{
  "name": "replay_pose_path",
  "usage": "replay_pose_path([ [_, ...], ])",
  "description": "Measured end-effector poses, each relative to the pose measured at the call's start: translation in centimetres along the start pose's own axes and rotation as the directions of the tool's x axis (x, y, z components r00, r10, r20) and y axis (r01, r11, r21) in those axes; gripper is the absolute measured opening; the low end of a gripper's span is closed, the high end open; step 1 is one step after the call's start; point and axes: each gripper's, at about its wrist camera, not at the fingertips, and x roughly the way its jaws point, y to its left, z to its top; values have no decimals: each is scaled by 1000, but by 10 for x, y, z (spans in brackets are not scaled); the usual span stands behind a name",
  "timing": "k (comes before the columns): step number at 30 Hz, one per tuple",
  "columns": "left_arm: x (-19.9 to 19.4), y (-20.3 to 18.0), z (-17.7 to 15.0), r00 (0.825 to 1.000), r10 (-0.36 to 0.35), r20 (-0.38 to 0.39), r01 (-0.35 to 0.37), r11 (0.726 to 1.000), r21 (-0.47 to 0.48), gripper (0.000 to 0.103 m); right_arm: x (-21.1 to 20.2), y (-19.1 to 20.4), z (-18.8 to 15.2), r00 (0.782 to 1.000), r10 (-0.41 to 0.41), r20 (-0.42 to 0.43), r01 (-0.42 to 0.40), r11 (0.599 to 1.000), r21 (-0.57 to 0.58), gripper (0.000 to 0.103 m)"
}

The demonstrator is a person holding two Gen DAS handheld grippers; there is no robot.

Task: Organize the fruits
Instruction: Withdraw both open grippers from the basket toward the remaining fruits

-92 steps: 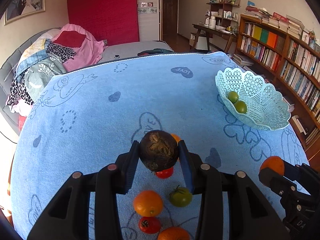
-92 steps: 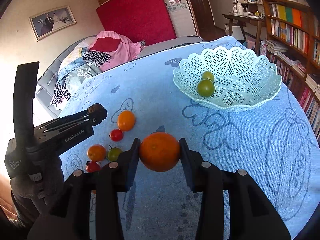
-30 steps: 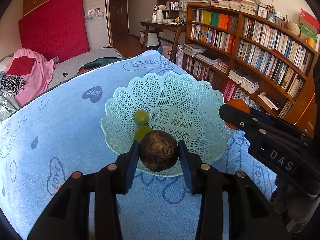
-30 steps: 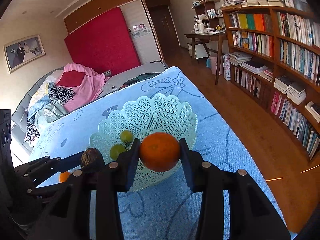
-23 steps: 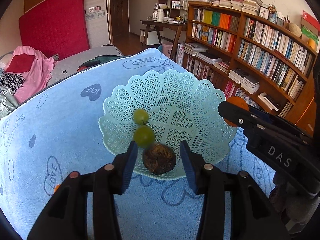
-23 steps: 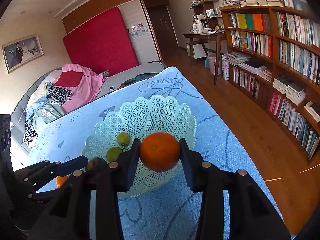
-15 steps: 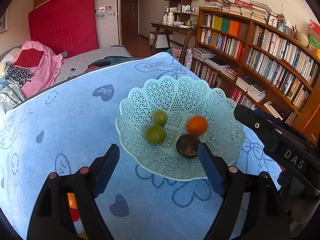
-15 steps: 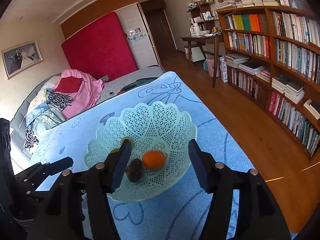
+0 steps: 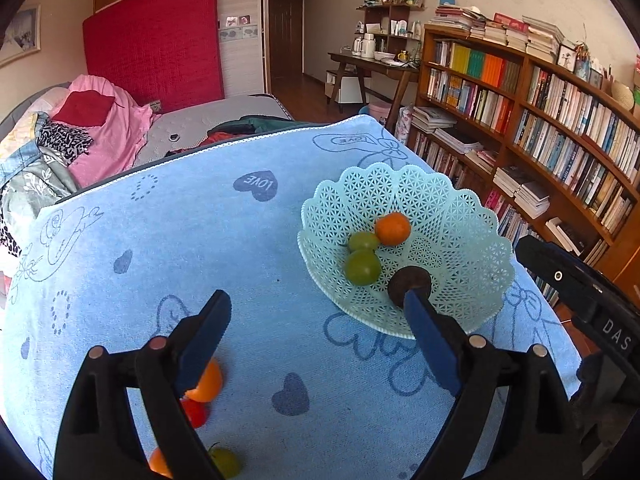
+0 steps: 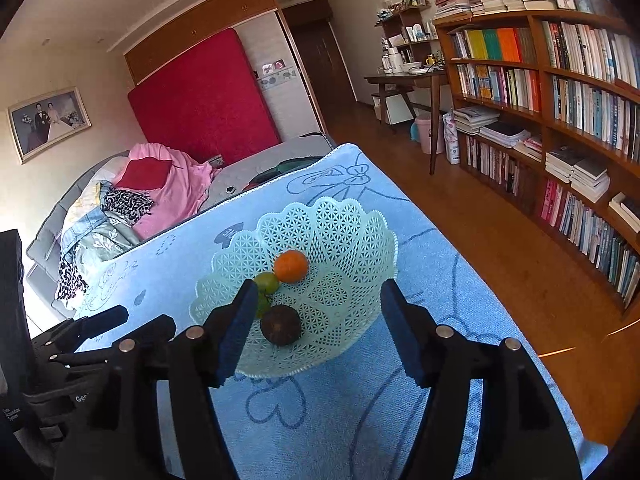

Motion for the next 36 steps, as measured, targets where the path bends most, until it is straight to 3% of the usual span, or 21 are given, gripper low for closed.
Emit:
replay_pose_path([
  [11,-35,34,-4,998,43,41,-41,998,-56,91,-14,25,-8,999,35,0,-35,999,-21,66],
  [13,-40,41,-5,998,51,47,-48,996,-69,92,-16,29,-10,999,39,0,-39,999,-24,72],
  [17,-50,57,-9,995,82,56,-76,992,-97,97,-20,37,-11,999,54,-5,-54,998,-32,74],
  [36,-65,119,-47,986,164,-12,-164,966,-199,98,-11,78,-34,990,111,-83,-118,990,-80,74],
])
